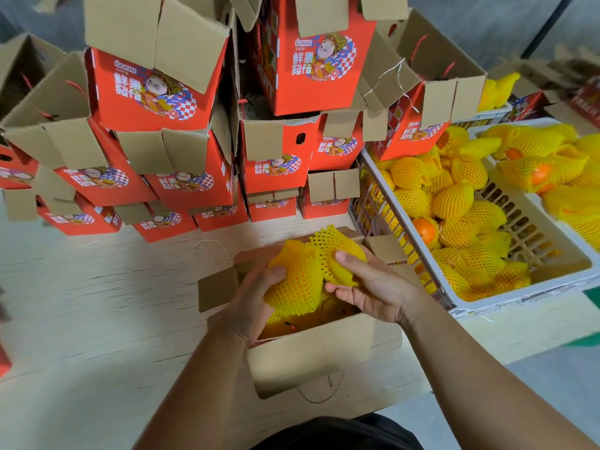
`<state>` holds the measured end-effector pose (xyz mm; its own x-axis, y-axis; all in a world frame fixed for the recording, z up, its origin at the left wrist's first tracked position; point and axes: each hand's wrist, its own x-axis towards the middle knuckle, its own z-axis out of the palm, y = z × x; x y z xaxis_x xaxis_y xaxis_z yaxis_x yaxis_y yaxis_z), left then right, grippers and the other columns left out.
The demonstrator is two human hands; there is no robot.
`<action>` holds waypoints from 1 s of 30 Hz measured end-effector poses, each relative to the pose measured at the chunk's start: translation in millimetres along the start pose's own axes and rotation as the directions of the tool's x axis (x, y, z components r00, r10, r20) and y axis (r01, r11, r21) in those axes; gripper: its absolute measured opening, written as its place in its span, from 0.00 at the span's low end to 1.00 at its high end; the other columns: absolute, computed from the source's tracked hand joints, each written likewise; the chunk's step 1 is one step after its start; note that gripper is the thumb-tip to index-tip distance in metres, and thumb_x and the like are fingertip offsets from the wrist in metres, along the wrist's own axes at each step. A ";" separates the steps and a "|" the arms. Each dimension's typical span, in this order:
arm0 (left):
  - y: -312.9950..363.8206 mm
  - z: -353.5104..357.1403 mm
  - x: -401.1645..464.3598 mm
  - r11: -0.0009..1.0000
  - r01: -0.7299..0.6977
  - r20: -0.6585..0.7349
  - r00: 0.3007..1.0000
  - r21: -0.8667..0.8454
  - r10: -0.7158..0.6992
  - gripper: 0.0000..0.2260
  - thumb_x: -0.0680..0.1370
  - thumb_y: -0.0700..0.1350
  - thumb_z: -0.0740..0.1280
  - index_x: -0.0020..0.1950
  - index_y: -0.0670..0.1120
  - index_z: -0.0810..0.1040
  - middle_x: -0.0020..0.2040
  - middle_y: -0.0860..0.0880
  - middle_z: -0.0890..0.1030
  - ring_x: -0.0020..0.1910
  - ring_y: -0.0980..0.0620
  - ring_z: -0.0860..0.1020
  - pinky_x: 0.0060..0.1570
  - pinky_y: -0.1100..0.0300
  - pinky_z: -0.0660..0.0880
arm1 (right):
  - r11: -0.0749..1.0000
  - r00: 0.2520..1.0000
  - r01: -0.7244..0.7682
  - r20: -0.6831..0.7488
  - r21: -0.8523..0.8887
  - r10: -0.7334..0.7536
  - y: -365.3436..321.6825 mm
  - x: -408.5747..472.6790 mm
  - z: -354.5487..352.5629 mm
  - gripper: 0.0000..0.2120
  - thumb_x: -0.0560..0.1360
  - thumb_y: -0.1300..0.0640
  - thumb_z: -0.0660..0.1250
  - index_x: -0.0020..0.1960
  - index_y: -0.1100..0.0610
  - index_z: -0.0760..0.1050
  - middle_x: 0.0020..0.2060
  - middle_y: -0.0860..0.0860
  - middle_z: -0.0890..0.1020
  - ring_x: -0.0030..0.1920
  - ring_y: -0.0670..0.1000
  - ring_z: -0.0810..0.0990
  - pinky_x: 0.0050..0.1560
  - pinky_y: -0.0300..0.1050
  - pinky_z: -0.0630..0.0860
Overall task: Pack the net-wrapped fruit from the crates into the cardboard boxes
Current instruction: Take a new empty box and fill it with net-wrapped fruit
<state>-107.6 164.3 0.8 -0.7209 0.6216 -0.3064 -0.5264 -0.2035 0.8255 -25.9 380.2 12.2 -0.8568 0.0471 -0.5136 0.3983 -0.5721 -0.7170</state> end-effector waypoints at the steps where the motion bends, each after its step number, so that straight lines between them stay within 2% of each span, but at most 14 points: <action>1: -2.1 -0.6 1.7 1.000 -0.005 -0.001 1.000 -0.006 0.005 0.30 0.71 0.53 0.70 0.71 0.43 0.78 0.69 0.35 0.78 0.69 0.35 0.76 0.68 0.35 0.73 | 1.000 1.000 0.023 -0.004 0.012 -0.023 0.7 1.9 0.1 0.31 0.74 0.55 0.75 0.74 0.53 0.68 0.57 0.60 0.85 0.50 0.59 0.86 0.47 0.47 0.85; 3: -4.7 0.4 4.0 0.999 -0.037 -0.015 0.999 -0.015 0.037 0.23 0.72 0.54 0.71 0.66 0.51 0.83 0.63 0.42 0.84 0.63 0.40 0.81 0.59 0.42 0.80 | 0.993 0.997 0.069 0.016 0.100 -0.071 1.1 3.7 -0.9 0.32 0.74 0.64 0.74 0.73 0.52 0.68 0.63 0.61 0.82 0.59 0.63 0.84 0.53 0.53 0.84; 5: -8.0 -1.8 7.8 0.999 -0.033 -0.146 0.989 0.012 0.035 0.10 0.73 0.51 0.73 0.52 0.60 0.87 0.51 0.55 0.87 0.55 0.49 0.84 0.49 0.52 0.81 | 0.982 0.993 0.110 0.022 0.152 -0.115 1.1 5.0 -4.1 0.33 0.74 0.70 0.72 0.74 0.49 0.69 0.66 0.63 0.79 0.63 0.66 0.81 0.59 0.58 0.82; 7: -15.8 -8.2 13.5 0.990 -0.061 -0.202 0.976 0.128 0.086 0.09 0.77 0.49 0.72 0.54 0.62 0.85 0.52 0.63 0.86 0.54 0.56 0.84 0.48 0.56 0.82 | 0.976 0.989 0.149 -0.010 0.160 -0.150 1.2 7.8 -8.6 0.34 0.74 0.72 0.70 0.74 0.48 0.69 0.66 0.63 0.79 0.63 0.65 0.81 0.61 0.59 0.81; 8: -18.9 -9.2 14.9 0.987 -0.050 -0.201 0.976 0.154 0.081 0.11 0.76 0.53 0.73 0.59 0.62 0.83 0.56 0.62 0.85 0.56 0.58 0.84 0.51 0.54 0.82 | 0.975 0.987 0.162 -0.039 0.150 -0.158 2.1 9.1 -10.7 0.34 0.74 0.73 0.70 0.73 0.48 0.70 0.65 0.62 0.80 0.62 0.65 0.82 0.60 0.58 0.81; 10: -21.6 -7.9 15.8 0.988 0.025 -0.258 0.966 0.156 0.016 0.27 0.67 0.63 0.78 0.65 0.62 0.79 0.61 0.58 0.84 0.58 0.56 0.83 0.56 0.48 0.79 | 0.978 0.981 0.174 -0.112 0.113 -0.161 5.4 11.4 -14.1 0.34 0.74 0.74 0.69 0.72 0.47 0.71 0.63 0.61 0.81 0.60 0.62 0.83 0.55 0.54 0.83; 12: -26.3 -6.3 15.4 0.971 0.129 -0.358 0.932 0.200 -0.050 0.35 0.61 0.65 0.79 0.65 0.60 0.75 0.60 0.55 0.83 0.57 0.53 0.83 0.54 0.50 0.80 | 0.985 0.973 0.163 -0.174 0.057 -0.151 11.7 13.0 -17.1 0.34 0.73 0.75 0.69 0.70 0.45 0.72 0.60 0.58 0.82 0.57 0.60 0.85 0.48 0.49 0.84; 14: -31.7 -2.1 13.7 0.913 0.246 -0.382 0.918 0.325 -0.111 0.34 0.60 0.65 0.78 0.63 0.60 0.72 0.58 0.53 0.81 0.54 0.52 0.83 0.48 0.53 0.81 | 0.990 0.972 0.138 -0.194 -0.007 -0.136 17.4 14.0 -17.8 0.33 0.71 0.73 0.71 0.66 0.42 0.74 0.56 0.57 0.83 0.51 0.57 0.86 0.41 0.47 0.83; 17: -36.2 10.4 16.0 0.819 0.325 -0.324 0.929 0.472 -0.182 0.33 0.62 0.64 0.77 0.63 0.58 0.70 0.57 0.52 0.80 0.52 0.51 0.83 0.45 0.56 0.81 | 0.988 0.980 0.102 -0.157 -0.119 -0.120 21.9 14.7 -15.5 0.32 0.66 0.67 0.75 0.63 0.41 0.75 0.55 0.57 0.84 0.50 0.57 0.85 0.41 0.48 0.82; 21: -27.7 12.0 24.1 0.831 0.327 -0.409 0.903 0.450 -0.133 0.30 0.69 0.62 0.78 0.64 0.54 0.69 0.55 0.52 0.77 0.52 0.50 0.80 0.55 0.47 0.82 | 0.990 0.973 0.108 -0.194 -0.085 -0.123 23.8 15.4 -20.6 0.32 0.68 0.68 0.75 0.66 0.44 0.73 0.57 0.58 0.84 0.52 0.58 0.85 0.44 0.50 0.83; 23: -22.0 2.6 27.4 0.748 0.326 -0.485 0.874 0.579 -0.006 0.26 0.73 0.60 0.76 0.63 0.53 0.67 0.55 0.50 0.76 0.49 0.49 0.78 0.54 0.49 0.79 | 0.992 0.969 0.121 -0.221 0.043 -0.109 21.6 14.6 -26.3 0.27 0.74 0.66 0.74 0.69 0.49 0.72 0.60 0.60 0.83 0.54 0.59 0.85 0.47 0.50 0.84; 25: -18.9 -4.1 28.6 0.621 0.345 -0.485 0.872 0.704 0.066 0.26 0.75 0.59 0.73 0.66 0.53 0.65 0.62 0.46 0.75 0.54 0.44 0.77 0.54 0.53 0.72 | 0.975 0.978 0.098 -0.201 0.200 -0.057 17.0 13.0 -28.3 0.20 0.79 0.55 0.69 0.70 0.54 0.73 0.62 0.61 0.83 0.54 0.59 0.86 0.48 0.51 0.85; 27: -21.6 -4.0 32.1 0.474 0.382 -0.440 0.898 0.793 0.012 0.28 0.78 0.59 0.70 0.73 0.54 0.62 0.69 0.42 0.69 0.64 0.37 0.74 0.59 0.51 0.70 | 0.963 0.976 0.062 -0.217 0.264 -0.004 14.4 13.5 -27.1 0.18 0.83 0.50 0.62 0.69 0.56 0.74 0.59 0.61 0.84 0.50 0.57 0.87 0.46 0.50 0.85; 30: -29.4 -0.8 36.4 0.213 0.486 -0.447 0.870 0.848 -0.207 0.33 0.80 0.58 0.68 0.80 0.54 0.55 0.77 0.39 0.60 0.72 0.36 0.69 0.64 0.51 0.69 | 0.991 0.952 0.067 -0.305 0.120 -0.028 16.9 20.9 -25.5 0.14 0.84 0.54 0.59 0.68 0.54 0.73 0.59 0.61 0.83 0.51 0.59 0.84 0.47 0.55 0.83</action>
<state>-118.7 192.3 -35.0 -0.7200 0.2450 -0.6493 -0.0803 0.8999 0.4286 -28.7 392.4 -22.8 -0.7265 0.3108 -0.6129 0.2977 -0.6615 -0.6883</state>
